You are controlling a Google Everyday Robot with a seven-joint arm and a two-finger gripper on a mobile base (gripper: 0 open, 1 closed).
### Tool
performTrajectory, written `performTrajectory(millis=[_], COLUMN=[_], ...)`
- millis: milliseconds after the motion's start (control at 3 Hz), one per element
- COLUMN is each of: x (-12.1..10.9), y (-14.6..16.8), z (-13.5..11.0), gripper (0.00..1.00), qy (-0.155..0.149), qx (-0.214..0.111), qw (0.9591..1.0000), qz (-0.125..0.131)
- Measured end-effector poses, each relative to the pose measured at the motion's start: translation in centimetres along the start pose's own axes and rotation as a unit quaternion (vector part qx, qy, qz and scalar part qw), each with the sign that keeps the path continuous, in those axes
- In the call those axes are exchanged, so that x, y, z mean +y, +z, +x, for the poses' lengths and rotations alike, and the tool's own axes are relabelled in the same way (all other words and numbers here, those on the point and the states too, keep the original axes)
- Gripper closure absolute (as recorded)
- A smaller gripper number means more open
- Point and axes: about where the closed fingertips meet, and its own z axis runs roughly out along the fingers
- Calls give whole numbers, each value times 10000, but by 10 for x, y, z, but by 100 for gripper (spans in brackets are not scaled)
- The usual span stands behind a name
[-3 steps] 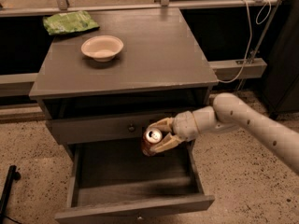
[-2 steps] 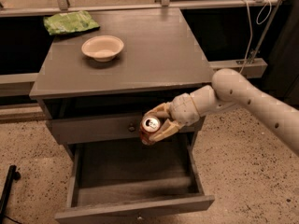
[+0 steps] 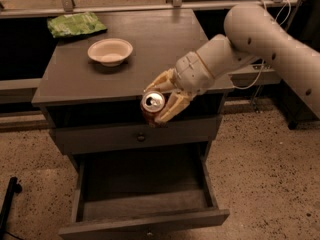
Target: Pick coke can from middle drawer and place on counter
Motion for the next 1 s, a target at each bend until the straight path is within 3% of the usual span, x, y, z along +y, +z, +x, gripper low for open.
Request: performTrajectory(millis=[333,667,1000], x=[-28,-59,-84], y=[-45,-89,-113], z=[-18,-12,14], gripper=[100,100,100], qy=[263,979,1839], qx=[-33,-378,-527], qw=[9986,9901,9746], qz=[466,929,1167])
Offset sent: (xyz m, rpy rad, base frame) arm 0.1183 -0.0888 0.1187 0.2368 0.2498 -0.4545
